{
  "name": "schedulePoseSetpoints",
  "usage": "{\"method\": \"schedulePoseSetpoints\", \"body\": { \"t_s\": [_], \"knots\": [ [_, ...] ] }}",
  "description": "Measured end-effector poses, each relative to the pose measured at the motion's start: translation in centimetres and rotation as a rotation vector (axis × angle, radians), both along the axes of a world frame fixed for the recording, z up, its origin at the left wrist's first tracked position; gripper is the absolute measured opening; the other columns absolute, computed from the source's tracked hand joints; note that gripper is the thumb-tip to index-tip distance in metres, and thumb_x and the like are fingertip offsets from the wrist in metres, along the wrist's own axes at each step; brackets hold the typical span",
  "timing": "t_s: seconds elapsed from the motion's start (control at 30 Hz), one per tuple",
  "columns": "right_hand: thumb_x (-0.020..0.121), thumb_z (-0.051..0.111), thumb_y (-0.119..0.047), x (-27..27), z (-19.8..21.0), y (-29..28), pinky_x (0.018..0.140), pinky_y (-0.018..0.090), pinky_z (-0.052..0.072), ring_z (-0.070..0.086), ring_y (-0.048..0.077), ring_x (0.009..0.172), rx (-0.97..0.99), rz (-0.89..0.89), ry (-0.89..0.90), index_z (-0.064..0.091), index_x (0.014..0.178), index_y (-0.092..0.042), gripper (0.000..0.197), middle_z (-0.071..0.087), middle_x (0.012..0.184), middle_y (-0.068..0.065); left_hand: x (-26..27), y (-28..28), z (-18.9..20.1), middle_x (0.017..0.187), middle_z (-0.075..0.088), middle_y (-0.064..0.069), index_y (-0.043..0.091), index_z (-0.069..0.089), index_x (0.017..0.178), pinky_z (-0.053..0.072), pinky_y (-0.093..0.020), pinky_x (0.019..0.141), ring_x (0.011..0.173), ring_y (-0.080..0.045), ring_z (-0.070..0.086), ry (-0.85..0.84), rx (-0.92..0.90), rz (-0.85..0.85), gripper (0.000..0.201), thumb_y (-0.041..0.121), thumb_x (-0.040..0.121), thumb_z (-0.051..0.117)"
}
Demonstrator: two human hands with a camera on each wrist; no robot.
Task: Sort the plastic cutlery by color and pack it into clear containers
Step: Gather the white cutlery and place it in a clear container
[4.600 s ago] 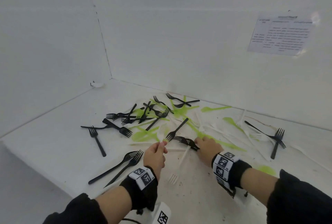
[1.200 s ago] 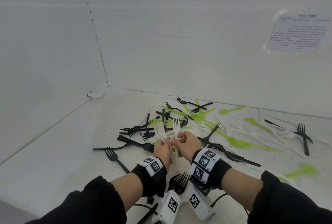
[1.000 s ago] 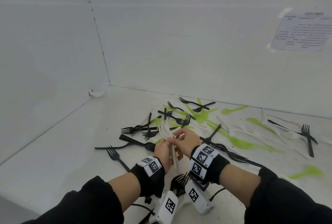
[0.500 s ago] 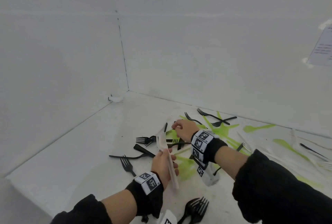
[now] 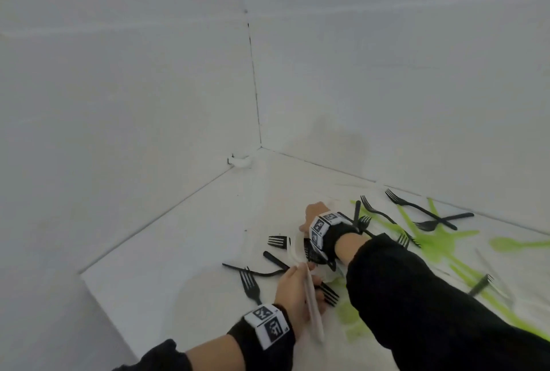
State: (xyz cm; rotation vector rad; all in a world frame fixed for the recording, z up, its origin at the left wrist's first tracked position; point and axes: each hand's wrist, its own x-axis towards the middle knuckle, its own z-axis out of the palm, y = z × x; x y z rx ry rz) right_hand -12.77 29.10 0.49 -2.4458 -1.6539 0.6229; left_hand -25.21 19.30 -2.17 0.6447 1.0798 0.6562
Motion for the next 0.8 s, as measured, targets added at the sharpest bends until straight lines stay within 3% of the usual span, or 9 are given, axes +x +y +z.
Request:
{"method": "schedulePoseSetpoints", "body": {
  "t_s": [0.17,0.23,0.3,0.33,0.4,0.47,0.57,0.67,0.8],
  "knots": [
    [0.090,0.054,-0.015,1.4,1.2,-0.6,0.097,0.034,0.040,0.046,0.030,0.125,0.085,-0.154,0.102,0.049,0.128,0.001,0.041,0.048,0.135,0.019,0.4,-0.2,-0.4,0.063,0.050,-0.004,0.009,0.055,0.093,0.037,-0.023,0.048,0.041,-0.015,0.043,0.012,0.006,0.016,0.025,0.023,0.101,0.036],
    [0.091,0.052,-0.015,2.0,2.1,-1.3,0.086,0.034,0.042,0.050,0.031,0.120,0.068,-0.139,0.117,0.055,0.120,0.001,0.033,0.052,0.128,0.019,0.6,-0.1,-0.5,0.064,0.049,-0.005,0.010,0.054,0.088,0.037,-0.021,0.046,0.038,-0.015,0.042,0.016,0.009,0.040,0.026,0.023,0.101,0.036],
    [0.091,0.047,-0.011,2.5,2.7,-2.4,0.071,0.030,0.041,0.057,0.031,0.105,0.052,-0.109,0.100,0.058,0.102,0.000,0.019,0.058,0.112,0.020,0.7,0.0,-0.6,0.065,0.048,-0.006,0.010,0.053,0.086,0.036,-0.019,0.044,0.037,-0.014,0.042,0.014,0.015,0.054,0.026,0.022,0.101,0.036],
    [0.091,0.046,-0.009,2.8,2.9,-3.1,0.070,0.030,0.041,0.058,0.031,0.099,0.069,-0.080,0.086,0.056,0.101,0.000,0.017,0.058,0.106,0.019,0.7,0.1,-0.6,0.065,0.048,-0.006,0.010,0.052,0.085,0.036,-0.018,0.044,0.035,-0.014,0.042,0.015,0.020,0.057,0.026,0.022,0.101,0.035],
    [0.090,0.046,-0.011,3.1,2.8,-5.0,0.072,0.028,0.038,0.053,0.028,0.091,0.165,-0.023,0.089,0.050,0.103,-0.007,0.014,0.054,0.098,0.012,0.7,0.1,-0.6,0.065,0.046,-0.006,0.010,0.051,0.084,0.036,-0.017,0.043,0.034,-0.013,0.041,0.012,0.024,0.058,0.027,0.022,0.101,0.034],
    [0.087,0.052,-0.016,3.5,2.3,-7.3,0.071,0.022,0.033,0.052,0.025,0.090,0.205,0.124,0.024,0.051,0.093,-0.014,0.006,0.056,0.094,0.007,0.6,0.0,-0.7,0.063,0.044,-0.006,0.010,0.050,0.082,0.035,-0.015,0.042,0.033,-0.013,0.038,0.000,0.024,0.048,0.026,0.020,0.101,0.033],
    [0.082,0.064,-0.022,3.9,0.8,-10.1,0.078,0.021,0.042,0.060,0.020,0.098,-0.020,0.355,-0.111,0.066,0.101,-0.015,0.020,0.067,0.104,0.003,0.6,-0.1,-1.0,0.060,0.039,-0.005,0.011,0.048,0.080,0.032,-0.013,0.040,0.028,-0.011,0.035,-0.004,0.016,0.020,0.024,0.016,0.099,0.034],
    [0.081,0.069,-0.028,4.4,-0.1,-11.2,0.082,0.023,0.043,0.060,0.017,0.102,-0.115,0.348,-0.139,0.065,0.110,-0.016,0.032,0.064,0.107,-0.001,0.7,0.0,-1.4,0.060,0.039,-0.006,0.010,0.049,0.081,0.037,-0.013,0.037,0.026,-0.011,0.037,-0.003,0.008,0.008,0.025,0.016,0.099,0.034],
    [0.089,0.057,-0.018,4.8,-0.6,-11.6,0.082,0.025,0.041,0.057,0.019,0.102,-0.104,0.335,-0.191,0.064,0.107,-0.014,0.020,0.061,0.108,0.003,0.7,-0.1,-1.4,0.061,0.039,-0.006,0.009,0.047,0.081,0.040,-0.015,0.038,0.028,-0.011,0.038,0.000,0.003,0.004,0.028,0.019,0.101,0.032]
  ]
}}
